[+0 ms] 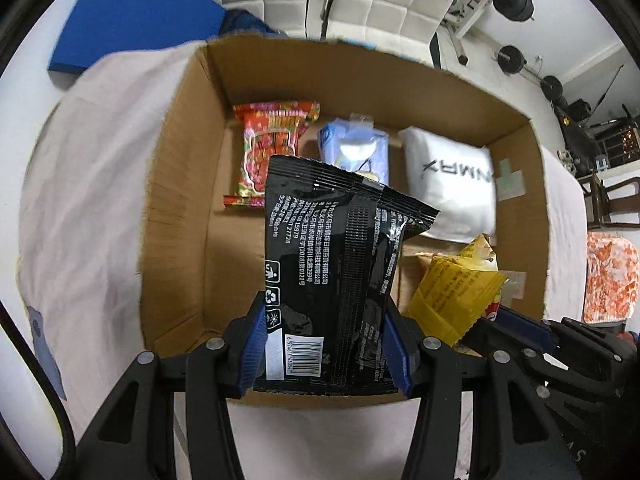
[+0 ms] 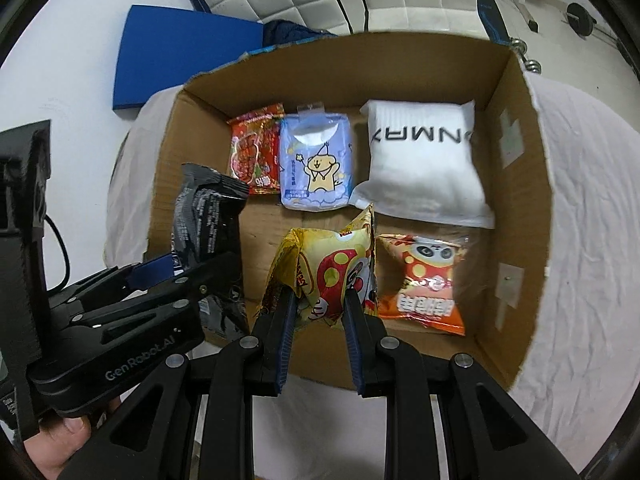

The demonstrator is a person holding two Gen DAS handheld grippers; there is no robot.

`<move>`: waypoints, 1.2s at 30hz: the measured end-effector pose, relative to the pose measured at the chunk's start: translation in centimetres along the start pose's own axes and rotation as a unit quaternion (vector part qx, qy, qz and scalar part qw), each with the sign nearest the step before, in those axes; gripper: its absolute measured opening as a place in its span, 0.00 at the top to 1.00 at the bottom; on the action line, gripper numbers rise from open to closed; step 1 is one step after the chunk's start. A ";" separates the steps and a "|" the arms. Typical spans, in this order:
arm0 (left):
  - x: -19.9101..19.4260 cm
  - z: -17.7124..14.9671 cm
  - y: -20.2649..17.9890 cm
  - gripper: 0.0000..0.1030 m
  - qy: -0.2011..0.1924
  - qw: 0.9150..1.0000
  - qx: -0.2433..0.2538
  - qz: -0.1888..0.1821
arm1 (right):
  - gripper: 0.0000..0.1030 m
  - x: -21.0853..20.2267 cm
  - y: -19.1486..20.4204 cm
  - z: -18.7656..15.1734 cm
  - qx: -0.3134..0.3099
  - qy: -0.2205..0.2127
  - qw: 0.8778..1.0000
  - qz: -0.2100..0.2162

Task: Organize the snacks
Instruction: 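Carry both packets into the box and release them in the remaining space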

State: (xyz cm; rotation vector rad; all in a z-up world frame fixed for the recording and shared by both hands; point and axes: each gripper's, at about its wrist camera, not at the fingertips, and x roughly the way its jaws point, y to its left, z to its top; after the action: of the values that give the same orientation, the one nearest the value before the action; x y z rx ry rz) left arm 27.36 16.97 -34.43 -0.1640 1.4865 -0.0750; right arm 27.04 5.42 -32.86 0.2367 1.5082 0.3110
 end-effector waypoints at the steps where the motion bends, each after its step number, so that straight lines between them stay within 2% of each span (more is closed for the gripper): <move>1: 0.6 0.0 0.3 0.52 0.006 1.000 -0.001 -0.002 | 0.75 0.6 -0.1 0.1 0.003 0.002 1.000 -0.001; 8: 4.3 0.7 2.0 0.52 0.052 0.999 -0.010 -0.013 | 0.75 4.3 -0.2 1.0 0.008 0.014 1.000 -0.008; 15: 5.9 0.7 2.4 0.51 0.068 0.998 -0.012 -0.007 | 0.74 6.4 -0.1 1.2 0.006 0.028 0.999 -0.023; 25: 6.0 0.3 1.7 0.50 0.060 0.998 -0.007 0.007 | 0.73 8.0 -0.5 1.0 0.012 0.041 0.998 -0.042; 32: 4.0 0.5 1.2 0.50 0.045 0.999 -0.007 0.010 | 0.73 6.2 -0.5 0.8 0.011 0.038 0.998 -0.046; 33: 3.7 0.6 1.1 0.50 0.043 0.999 -0.007 0.010 | 0.72 6.0 -0.5 0.8 0.011 0.037 0.998 -0.048; 36: 3.0 0.5 1.1 0.50 0.037 0.999 -0.009 0.012 | 0.57 5.1 -0.3 0.8 0.011 0.030 0.998 -0.055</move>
State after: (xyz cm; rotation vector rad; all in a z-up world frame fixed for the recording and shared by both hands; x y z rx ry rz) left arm 28.07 17.67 -37.49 -0.1590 1.5629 -0.0490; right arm 28.06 6.89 -37.74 0.1619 1.5782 0.2160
